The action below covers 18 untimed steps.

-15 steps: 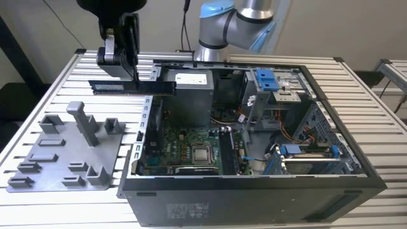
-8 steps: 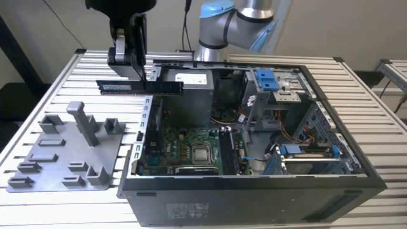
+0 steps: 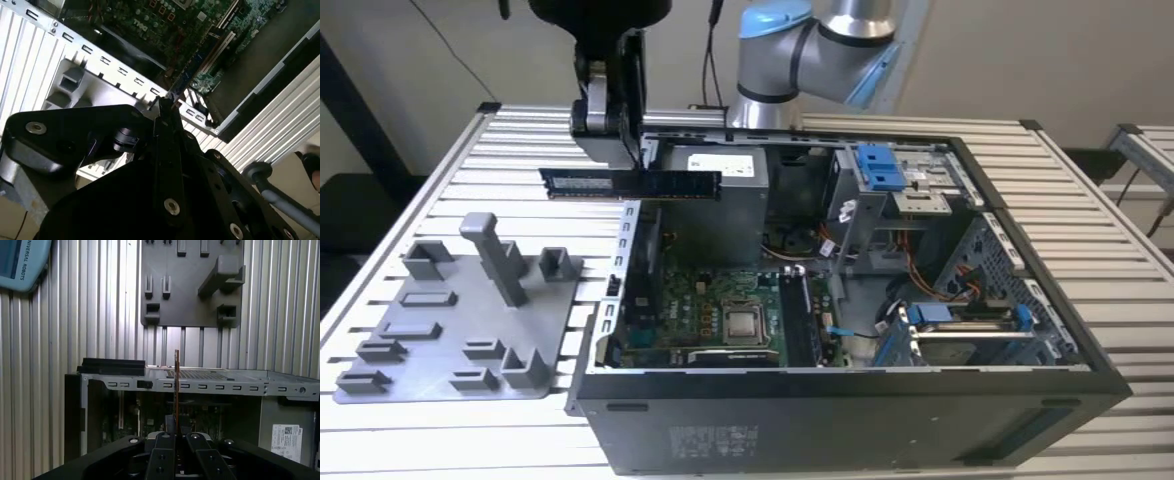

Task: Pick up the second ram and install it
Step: 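Pick up the second ram and move it above second insertion slot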

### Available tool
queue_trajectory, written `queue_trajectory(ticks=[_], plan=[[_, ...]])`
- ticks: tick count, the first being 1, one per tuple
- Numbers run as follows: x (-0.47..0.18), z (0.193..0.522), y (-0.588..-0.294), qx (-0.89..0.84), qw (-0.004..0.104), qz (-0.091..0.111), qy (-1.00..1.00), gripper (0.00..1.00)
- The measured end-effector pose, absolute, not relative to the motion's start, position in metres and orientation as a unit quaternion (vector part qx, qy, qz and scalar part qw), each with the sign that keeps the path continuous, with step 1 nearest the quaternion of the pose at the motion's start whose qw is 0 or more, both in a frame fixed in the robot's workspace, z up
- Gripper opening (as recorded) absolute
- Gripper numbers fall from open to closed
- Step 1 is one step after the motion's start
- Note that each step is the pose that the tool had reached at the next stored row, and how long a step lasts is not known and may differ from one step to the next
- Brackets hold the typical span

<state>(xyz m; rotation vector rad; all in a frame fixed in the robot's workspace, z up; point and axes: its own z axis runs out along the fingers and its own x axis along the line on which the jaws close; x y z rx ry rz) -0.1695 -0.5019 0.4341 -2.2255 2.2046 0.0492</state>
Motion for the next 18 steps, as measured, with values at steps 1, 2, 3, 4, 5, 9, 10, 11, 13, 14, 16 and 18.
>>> queue_trajectory(ticks=[1, 2, 3, 4, 5, 9, 10, 11, 13, 14, 16, 18], plan=[[-0.168, 0.434, -0.502, -0.710, 0.004, 0.016, 0.704, 0.14], [-0.166, 0.434, -0.502, -0.710, 0.004, 0.016, 0.704, 0.14], [-0.162, 0.434, -0.502, -0.710, 0.004, 0.016, 0.704, 0.14], [-0.160, 0.434, -0.502, -0.710, 0.004, 0.016, 0.704, 0.14], [-0.159, 0.434, -0.502, -0.710, 0.004, 0.016, 0.704, 0.14], [-0.150, 0.434, -0.502, -0.710, 0.004, 0.016, 0.704, 0.14], [-0.147, 0.434, -0.502, -0.710, 0.004, 0.016, 0.704, 0.14], [-0.145, 0.434, -0.502, -0.710, 0.004, 0.016, 0.704, 0.14], [-0.140, 0.434, -0.502, -0.710, 0.004, 0.016, 0.704, 0.14], [-0.138, 0.434, -0.502, -0.710, 0.004, 0.016, 0.704, 0.14], [-0.133, 0.434, -0.502, -0.710, 0.004, 0.016, 0.704, 0.14], [-0.128, 0.434, -0.502, -0.710, 0.003, 0.016, 0.704, 0.14]])
